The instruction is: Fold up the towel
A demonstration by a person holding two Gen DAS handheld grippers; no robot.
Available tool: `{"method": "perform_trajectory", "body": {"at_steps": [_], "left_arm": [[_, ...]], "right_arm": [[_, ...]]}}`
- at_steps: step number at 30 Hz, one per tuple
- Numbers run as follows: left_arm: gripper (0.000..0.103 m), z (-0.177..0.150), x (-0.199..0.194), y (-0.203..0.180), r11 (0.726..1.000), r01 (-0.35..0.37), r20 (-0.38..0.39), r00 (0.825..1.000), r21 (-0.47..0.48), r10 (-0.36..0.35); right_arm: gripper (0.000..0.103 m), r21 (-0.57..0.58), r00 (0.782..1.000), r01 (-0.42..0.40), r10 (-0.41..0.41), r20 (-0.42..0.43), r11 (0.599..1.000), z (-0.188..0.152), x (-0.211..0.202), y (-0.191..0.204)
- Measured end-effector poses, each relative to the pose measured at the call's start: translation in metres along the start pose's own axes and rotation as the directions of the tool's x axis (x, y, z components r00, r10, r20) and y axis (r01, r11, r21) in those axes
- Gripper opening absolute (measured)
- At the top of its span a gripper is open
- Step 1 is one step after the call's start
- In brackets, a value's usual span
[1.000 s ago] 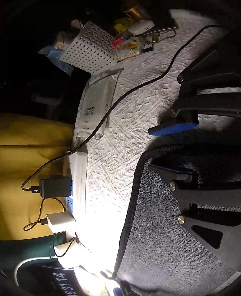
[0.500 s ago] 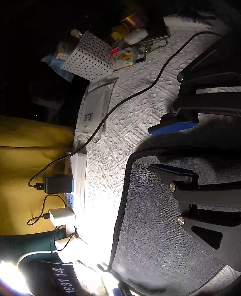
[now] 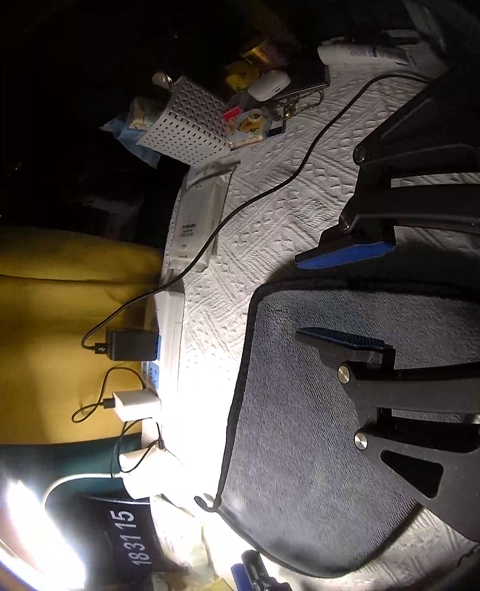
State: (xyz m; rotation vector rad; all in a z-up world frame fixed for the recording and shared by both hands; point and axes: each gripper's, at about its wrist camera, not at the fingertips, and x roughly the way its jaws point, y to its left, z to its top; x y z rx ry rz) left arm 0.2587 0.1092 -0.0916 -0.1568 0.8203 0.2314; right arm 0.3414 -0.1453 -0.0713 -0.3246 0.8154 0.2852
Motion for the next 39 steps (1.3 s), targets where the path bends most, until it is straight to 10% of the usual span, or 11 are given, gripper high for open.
{"method": "perform_trajectory", "body": {"at_steps": [3,39], "left_arm": [[0.07,-0.005,-0.008,0.001,1.0,0.007,0.006,1.0,-0.005,-0.007],[0.071,-0.065,-0.09,-0.016,0.998,0.07,0.048,0.996,0.0,-0.069]], "right_arm": [[0.035,0.0,1.0,-0.007,0.007,0.006,1.0,-0.003,-0.008,0.002],[0.035,-0.006,0.995,-0.064,0.064,0.072,0.998,-0.051,-0.096,0.037]]}}
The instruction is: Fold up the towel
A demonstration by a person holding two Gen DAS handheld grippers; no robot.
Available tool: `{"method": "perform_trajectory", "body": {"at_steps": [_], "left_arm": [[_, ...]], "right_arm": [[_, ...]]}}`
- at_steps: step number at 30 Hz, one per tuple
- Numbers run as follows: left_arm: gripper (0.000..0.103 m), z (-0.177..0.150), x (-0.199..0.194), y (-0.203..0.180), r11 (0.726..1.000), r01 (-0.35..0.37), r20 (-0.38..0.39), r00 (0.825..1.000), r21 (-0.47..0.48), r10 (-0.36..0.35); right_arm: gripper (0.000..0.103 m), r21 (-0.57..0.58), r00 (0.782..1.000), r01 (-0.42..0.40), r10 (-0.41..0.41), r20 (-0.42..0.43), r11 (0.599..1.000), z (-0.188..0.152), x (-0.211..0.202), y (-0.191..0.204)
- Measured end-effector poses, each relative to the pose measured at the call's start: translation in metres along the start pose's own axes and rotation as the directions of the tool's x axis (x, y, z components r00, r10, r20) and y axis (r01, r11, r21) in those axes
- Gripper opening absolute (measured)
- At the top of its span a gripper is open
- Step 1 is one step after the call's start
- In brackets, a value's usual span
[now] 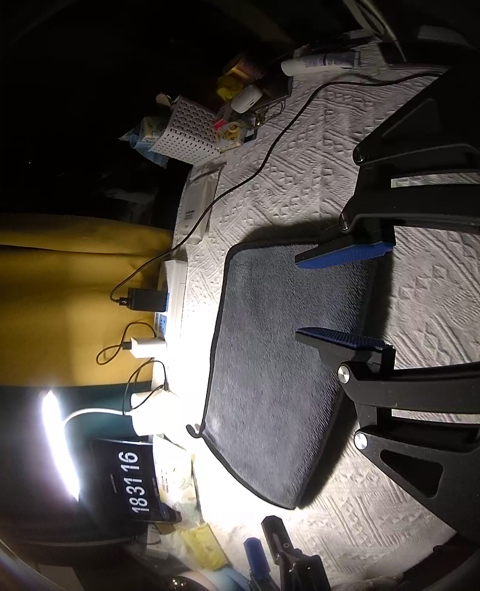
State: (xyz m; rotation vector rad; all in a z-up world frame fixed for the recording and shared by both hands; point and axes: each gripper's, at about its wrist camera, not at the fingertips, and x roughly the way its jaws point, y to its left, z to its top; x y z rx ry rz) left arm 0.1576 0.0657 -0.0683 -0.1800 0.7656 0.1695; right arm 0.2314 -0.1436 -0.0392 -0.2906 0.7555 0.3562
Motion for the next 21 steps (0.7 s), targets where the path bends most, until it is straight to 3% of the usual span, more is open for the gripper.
{"method": "perform_trajectory", "body": {"at_steps": [21], "left_arm": [[0.071,-0.023,-0.055,-0.012,0.999,0.039,0.066,0.997,-0.017,-0.038]], "right_arm": [[0.035,-0.012,0.997,-0.01,0.01,0.071,1.0,-0.02,-0.059,0.017]]}}
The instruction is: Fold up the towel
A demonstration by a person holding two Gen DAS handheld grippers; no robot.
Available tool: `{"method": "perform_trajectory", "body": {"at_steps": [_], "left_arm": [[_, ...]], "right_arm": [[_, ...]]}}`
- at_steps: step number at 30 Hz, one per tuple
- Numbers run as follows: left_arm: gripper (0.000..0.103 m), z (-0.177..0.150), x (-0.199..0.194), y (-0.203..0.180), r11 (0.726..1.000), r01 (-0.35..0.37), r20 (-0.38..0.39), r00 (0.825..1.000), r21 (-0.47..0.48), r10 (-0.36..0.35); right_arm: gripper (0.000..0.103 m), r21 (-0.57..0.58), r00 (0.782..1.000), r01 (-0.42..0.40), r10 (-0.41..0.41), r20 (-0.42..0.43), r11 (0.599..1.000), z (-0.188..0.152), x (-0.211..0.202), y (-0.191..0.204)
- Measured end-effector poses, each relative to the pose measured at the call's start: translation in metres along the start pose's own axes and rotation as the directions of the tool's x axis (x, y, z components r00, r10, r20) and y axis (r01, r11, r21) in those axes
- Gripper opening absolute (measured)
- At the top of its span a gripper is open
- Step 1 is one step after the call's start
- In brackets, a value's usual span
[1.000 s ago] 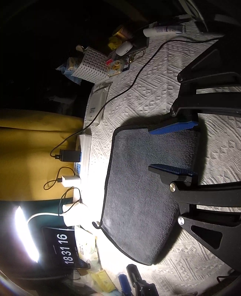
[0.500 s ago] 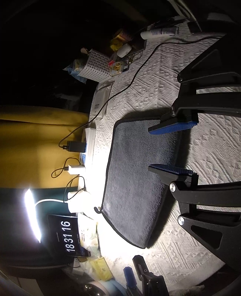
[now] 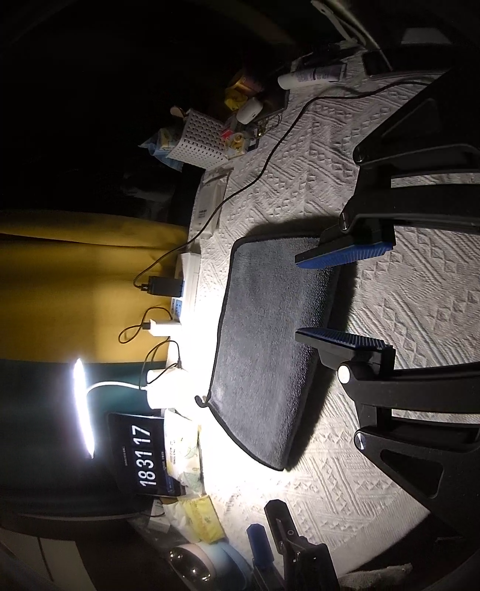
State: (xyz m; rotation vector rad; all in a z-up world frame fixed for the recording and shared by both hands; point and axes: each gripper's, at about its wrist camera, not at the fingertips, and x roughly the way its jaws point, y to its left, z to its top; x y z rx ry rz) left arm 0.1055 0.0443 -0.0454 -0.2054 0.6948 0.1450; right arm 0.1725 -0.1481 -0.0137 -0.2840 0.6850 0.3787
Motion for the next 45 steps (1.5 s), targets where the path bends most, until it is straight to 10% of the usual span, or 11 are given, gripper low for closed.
{"method": "perform_trajectory", "body": {"at_steps": [45], "left_arm": [[0.071,-0.053,-0.108,-0.02,0.996,0.08,0.256,0.962,0.05,-0.09]], "right_arm": [[0.035,0.016,0.98,0.029,-0.032,0.194,0.999,-0.056,-0.11,0.007]]}}
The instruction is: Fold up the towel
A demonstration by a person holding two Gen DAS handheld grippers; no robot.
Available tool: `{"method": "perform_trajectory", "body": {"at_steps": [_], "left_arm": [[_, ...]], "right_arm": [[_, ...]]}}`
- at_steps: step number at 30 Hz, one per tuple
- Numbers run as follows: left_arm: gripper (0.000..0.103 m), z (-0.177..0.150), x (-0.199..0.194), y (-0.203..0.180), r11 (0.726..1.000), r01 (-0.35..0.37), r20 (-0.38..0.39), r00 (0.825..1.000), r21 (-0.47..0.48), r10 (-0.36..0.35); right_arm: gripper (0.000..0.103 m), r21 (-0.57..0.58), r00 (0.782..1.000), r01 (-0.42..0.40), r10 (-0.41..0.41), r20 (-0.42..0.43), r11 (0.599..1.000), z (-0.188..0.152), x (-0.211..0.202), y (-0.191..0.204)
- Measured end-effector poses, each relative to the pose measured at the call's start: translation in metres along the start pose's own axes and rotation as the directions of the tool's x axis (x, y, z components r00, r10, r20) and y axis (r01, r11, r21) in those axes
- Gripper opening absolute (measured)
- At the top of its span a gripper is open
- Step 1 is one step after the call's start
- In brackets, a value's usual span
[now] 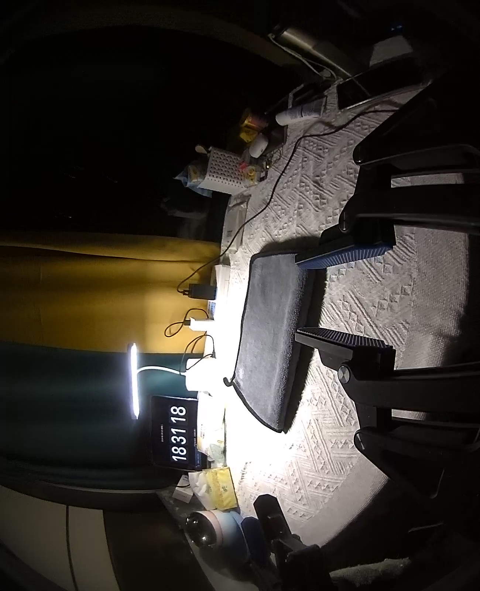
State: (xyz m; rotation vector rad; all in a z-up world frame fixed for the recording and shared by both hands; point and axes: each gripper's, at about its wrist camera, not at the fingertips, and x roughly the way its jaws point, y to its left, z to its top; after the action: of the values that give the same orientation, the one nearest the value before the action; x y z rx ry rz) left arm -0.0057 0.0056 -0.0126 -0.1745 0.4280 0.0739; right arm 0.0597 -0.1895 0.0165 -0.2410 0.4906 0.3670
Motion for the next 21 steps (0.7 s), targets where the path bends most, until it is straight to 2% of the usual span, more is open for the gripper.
{"method": "perform_trajectory", "body": {"at_steps": [7,11,19,20,21], "left_arm": [[0.071,-0.002,-0.019,-0.004,0.999,-0.021,0.066,0.998,0.032,0.019],[0.071,-0.001,-0.028,-0.001,1.0,-0.015,0.08,0.997,0.027,0.012],[0.071,0.0,-0.048,0.0,0.998,-0.062,0.151,0.987,0.026,0.057],[0.072,0.001,-0.05,-0.001,0.997,-0.076,0.157,0.985,0.032,0.07],[0.08,0.001,-0.052,-0.002,0.995,-0.09,0.166,0.983,0.033,0.083]], "right_arm": [[0.037,0.002,0.999,0.003,-0.003,0.033,1.0,-0.003,-0.016,0.004],[0.05,0.009,0.999,-0.002,0.001,0.051,1.0,-0.004,-0.026,0.008],[0.052,0.009,0.996,-0.006,0.005,0.087,1.0,-0.005,-0.046,0.018],[0.052,0.008,0.996,-0.006,0.006,0.091,1.0,-0.005,-0.048,0.02],[0.052,0.006,0.995,-0.005,0.004,0.097,1.0,-0.005,-0.051,0.021]]}}
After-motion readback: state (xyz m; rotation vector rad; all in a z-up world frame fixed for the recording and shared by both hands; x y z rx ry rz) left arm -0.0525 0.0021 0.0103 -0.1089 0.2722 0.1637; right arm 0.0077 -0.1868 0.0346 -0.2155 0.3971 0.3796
